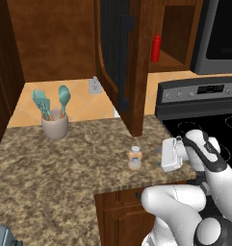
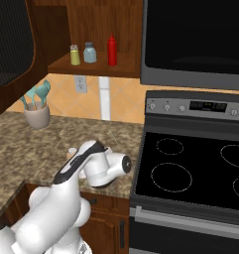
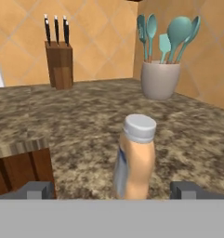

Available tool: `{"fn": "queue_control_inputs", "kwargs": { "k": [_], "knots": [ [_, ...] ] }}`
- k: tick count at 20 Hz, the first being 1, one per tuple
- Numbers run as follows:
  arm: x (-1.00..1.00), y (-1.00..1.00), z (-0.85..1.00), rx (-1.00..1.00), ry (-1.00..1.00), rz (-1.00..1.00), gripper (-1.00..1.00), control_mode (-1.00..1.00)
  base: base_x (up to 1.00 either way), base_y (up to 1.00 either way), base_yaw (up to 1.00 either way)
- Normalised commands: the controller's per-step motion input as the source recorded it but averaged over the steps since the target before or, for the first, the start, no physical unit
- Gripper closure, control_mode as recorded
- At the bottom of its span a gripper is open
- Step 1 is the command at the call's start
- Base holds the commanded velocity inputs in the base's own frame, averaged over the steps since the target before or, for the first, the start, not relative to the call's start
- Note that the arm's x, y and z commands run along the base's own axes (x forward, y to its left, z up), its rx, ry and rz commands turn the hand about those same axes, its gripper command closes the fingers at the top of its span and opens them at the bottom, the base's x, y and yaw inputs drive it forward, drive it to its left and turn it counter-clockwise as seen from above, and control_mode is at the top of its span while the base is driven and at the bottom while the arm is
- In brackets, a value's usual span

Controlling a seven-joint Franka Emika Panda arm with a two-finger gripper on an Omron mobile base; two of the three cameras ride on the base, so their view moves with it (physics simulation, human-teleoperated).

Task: Put the shaker and condiment bottle from the counter next to their counterparts in the cabinet.

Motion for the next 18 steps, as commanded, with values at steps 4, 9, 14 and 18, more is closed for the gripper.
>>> {"fn": "queue_control_inputs", "kwargs": {
  "k": [4, 9, 14, 18],
  "knots": [
    [0.11, 0.15, -0.18, -0.02, 0.00, 0.02, -1.00, -1.00, 0.00, 0.00, 0.00],
    [0.06, 0.17, -0.11, 0.00, 0.00, 0.00, -1.00, -1.00, 0.00, 0.00, 0.00],
    [0.06, 0.17, -0.08, 0.00, 0.00, 0.00, -1.00, -1.00, 0.00, 0.00, 0.00],
    [0.02, 0.19, -0.04, 0.00, 0.00, 0.00, -1.00, -1.00, 0.00, 0.00, 0.00]
  ]
}}
